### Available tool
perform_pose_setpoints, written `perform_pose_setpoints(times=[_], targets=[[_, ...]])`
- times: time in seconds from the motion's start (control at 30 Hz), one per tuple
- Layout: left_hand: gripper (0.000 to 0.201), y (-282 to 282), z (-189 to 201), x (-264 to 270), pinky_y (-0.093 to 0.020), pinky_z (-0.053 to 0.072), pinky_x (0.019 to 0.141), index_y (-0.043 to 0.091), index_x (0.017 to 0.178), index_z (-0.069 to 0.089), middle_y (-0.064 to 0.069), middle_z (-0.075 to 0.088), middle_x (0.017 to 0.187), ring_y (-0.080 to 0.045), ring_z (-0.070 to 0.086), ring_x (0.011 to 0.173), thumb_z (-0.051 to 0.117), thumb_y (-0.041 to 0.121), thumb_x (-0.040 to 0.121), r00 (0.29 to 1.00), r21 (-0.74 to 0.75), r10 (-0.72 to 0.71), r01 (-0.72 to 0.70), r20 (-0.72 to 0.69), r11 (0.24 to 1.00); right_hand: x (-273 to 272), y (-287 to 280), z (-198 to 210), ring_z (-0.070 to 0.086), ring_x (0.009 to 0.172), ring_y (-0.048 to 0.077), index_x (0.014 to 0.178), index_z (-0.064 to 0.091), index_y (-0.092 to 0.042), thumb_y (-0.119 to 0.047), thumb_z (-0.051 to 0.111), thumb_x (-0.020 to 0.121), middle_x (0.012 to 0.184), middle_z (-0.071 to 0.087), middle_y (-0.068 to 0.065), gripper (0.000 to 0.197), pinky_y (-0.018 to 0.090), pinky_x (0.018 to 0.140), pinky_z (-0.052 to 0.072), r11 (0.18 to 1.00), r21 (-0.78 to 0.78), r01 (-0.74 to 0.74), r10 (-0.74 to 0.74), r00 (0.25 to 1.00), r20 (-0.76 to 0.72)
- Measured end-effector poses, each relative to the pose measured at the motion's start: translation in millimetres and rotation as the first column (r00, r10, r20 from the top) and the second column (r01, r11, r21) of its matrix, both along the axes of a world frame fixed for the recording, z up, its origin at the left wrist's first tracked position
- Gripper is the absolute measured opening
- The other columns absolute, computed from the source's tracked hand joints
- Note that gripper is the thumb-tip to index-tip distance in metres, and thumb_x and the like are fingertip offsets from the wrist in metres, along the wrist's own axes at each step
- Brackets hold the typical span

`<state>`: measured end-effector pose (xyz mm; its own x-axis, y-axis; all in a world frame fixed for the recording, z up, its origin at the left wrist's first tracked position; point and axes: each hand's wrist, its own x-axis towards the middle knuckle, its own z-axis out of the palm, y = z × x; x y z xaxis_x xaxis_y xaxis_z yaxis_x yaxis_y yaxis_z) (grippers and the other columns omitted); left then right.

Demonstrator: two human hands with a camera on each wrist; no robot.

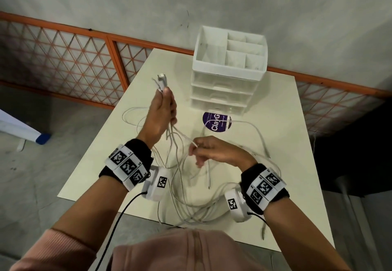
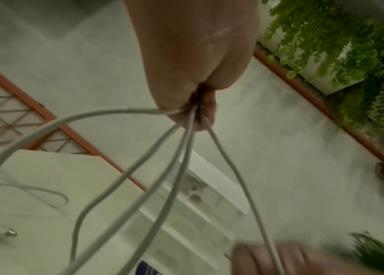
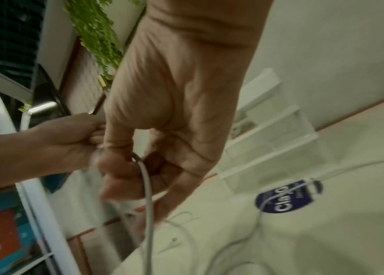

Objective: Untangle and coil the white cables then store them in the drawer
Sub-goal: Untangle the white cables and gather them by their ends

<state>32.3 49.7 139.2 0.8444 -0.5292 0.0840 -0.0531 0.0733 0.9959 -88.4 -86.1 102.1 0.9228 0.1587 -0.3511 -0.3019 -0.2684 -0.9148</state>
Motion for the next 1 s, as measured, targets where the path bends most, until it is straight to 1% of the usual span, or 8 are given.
perform_pose_setpoints(times=[0.1, 0.2, 0.37, 0.47, 0.53, 0.7, 0.83, 1.0], targets=[[0.037, 21.4, 3.7, 19.7, -0.016, 0.023, 0.038, 0.023, 0.069, 0.031, 0.013, 0.033, 0.051, 0.000, 0.024, 0.040, 0.023, 0.033, 0.104, 0.985, 0.046, 0.166, -0.168, 0.038, 0.985, -14.1, -36.5, -2.3, 0.041, 0.046, 0.006, 0.081, 0.068, -0.009, -0.024, 0.058, 0.093, 0.047, 0.047, -0.010, 0.021, 0.021, 0.054, 0.037, 0.970, -0.222, 0.095, -0.095, 0.995, 0.011], [0.034, 43.2, -1.8, 35.7, -0.019, 0.024, 0.038, 0.024, 0.072, 0.034, 0.007, 0.030, 0.059, -0.001, 0.027, 0.041, 0.026, 0.034, 0.103, 0.961, 0.094, 0.248, -0.260, 0.122, 0.961, -30.7, -80.8, 2.4, 0.036, 0.043, 0.007, 0.061, 0.064, -0.011, -0.046, 0.060, 0.085, 0.041, 0.040, -0.010, 0.043, 0.024, 0.054, 0.032, 0.892, -0.351, 0.284, -0.267, 0.959, 0.097], [0.036, 46.6, -19.6, 28.5, -0.031, 0.030, 0.053, 0.004, 0.089, 0.050, 0.005, 0.043, 0.061, -0.012, 0.040, 0.053, 0.033, 0.033, 0.102, 0.908, 0.416, 0.127, -0.304, 0.400, 0.857, -31.0, -112.8, 25.7, 0.041, 0.042, 0.003, 0.056, 0.060, -0.017, -0.039, 0.066, 0.084, 0.051, 0.048, -0.002, 0.036, 0.023, 0.057, 0.033, 0.724, -0.504, 0.471, -0.395, 0.882, 0.256], [0.038, 41.0, -20.6, 18.7, -0.030, 0.029, 0.055, 0.000, 0.093, 0.054, 0.006, 0.045, 0.063, -0.010, 0.043, 0.057, 0.035, 0.032, 0.102, 0.927, 0.465, 0.062, -0.243, 0.370, 0.852, -23.1, -102.6, 39.5, 0.046, 0.052, 0.003, 0.057, 0.062, -0.021, -0.037, 0.068, 0.083, 0.058, 0.054, -0.003, 0.031, 0.021, 0.058, 0.034, 0.766, -0.551, 0.330, -0.291, 0.943, 0.161], [0.038, 39.8, -20.6, 17.5, -0.029, 0.029, 0.060, 0.000, 0.093, 0.053, 0.007, 0.046, 0.064, -0.015, 0.045, 0.060, 0.035, 0.032, 0.102, 0.936, 0.481, 0.075, -0.245, 0.344, 0.842, -17.9, -92.1, 34.7, 0.046, 0.055, 0.008, 0.057, 0.064, -0.022, -0.036, 0.071, 0.080, 0.058, 0.054, -0.003, 0.028, 0.022, 0.057, 0.036, 0.779, -0.619, 0.093, -0.167, 0.984, -0.062], [0.040, 52.8, -25.4, 17.9, -0.031, 0.037, 0.059, 0.008, 0.082, 0.049, 0.003, 0.041, 0.064, -0.024, 0.041, 0.065, 0.032, 0.038, 0.101, 0.995, 0.706, -0.002, -0.068, 0.097, 0.705, -19.9, -72.0, -15.6, 0.059, 0.064, 0.012, 0.073, 0.071, -0.015, -0.007, 0.073, 0.073, 0.072, 0.066, 0.004, 0.008, 0.026, 0.067, 0.053, 0.783, -0.489, -0.386, 0.005, 0.789, -0.615], [0.037, 66.7, -40.9, 13.3, -0.019, 0.019, 0.038, 0.013, 0.080, 0.046, 0.002, 0.033, 0.060, -0.014, 0.024, 0.049, 0.032, 0.040, 0.100, 0.986, 0.764, -0.048, 0.152, -0.157, 0.627, -9.1, -51.8, -52.5, 0.059, 0.066, 0.016, 0.076, 0.067, -0.015, 0.002, 0.062, 0.077, 0.068, 0.064, 0.002, 0.018, 0.027, 0.065, 0.052, 0.769, -0.590, -0.246, -0.053, 0.896, -0.442], [0.031, 75.1, -48.6, 9.7, -0.017, 0.015, 0.038, 0.014, 0.082, 0.044, 0.002, 0.028, 0.060, -0.010, 0.020, 0.049, 0.033, 0.036, 0.101, 0.958, 0.713, -0.062, 0.250, -0.279, 0.655, -2.1, -28.2, -91.1, 0.049, 0.083, 0.017, 0.094, 0.069, -0.009, 0.011, 0.057, 0.077, 0.083, 0.041, -0.002, 0.029, 0.027, 0.077, 0.041, 0.701, -0.689, -0.185, 0.120, 0.983, -0.143]])
